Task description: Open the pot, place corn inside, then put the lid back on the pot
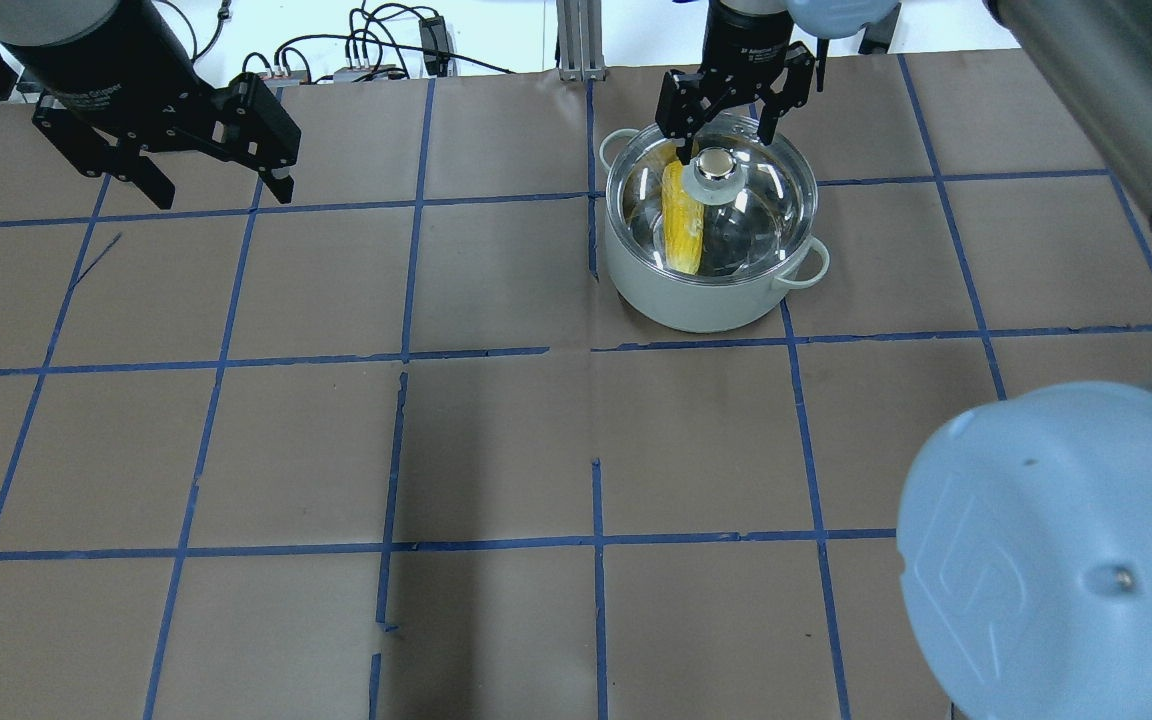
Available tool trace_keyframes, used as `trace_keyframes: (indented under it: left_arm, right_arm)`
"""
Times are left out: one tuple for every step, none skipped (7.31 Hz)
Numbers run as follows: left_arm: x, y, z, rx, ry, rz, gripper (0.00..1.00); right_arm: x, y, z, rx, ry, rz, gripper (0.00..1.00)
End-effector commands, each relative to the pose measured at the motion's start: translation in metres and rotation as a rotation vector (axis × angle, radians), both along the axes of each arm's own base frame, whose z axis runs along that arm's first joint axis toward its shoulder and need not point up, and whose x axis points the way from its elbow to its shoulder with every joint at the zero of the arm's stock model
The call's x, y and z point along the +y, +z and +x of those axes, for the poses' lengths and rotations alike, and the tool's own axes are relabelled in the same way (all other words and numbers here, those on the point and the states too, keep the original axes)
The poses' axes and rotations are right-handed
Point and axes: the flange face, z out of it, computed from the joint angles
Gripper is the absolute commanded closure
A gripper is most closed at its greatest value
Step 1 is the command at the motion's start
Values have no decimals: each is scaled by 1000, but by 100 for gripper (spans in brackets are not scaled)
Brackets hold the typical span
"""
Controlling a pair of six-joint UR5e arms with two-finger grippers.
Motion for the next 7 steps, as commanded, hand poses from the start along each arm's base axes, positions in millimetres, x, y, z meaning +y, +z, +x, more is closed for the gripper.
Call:
trace_keyframes:
  left_arm:
    - [0,0,0,-1,0,0,0]
    - [0,0,0,1,0,0,0]
    - [0,0,0,-1,0,0,0]
    - [0,0,0,-1,0,0,0]
    - [0,0,0,1,0,0,0]
    - [0,0,0,1,0,0,0]
    - [0,0,0,1,0,0,0]
  right_arm:
    - [69,81,-6,-4,-14,-5,0]
    - [107,87,-6,-5,-25,-7,0]
    - [129,78,-5,-17,-30,-32,0]
    - [137,61,0,-24,-65,-75,0]
    - [152,58,9,-24,-57,-84,0]
    - [157,60,10,-27,-54,-97,0]
    - [157,60,10,-26,-54,-99,0]
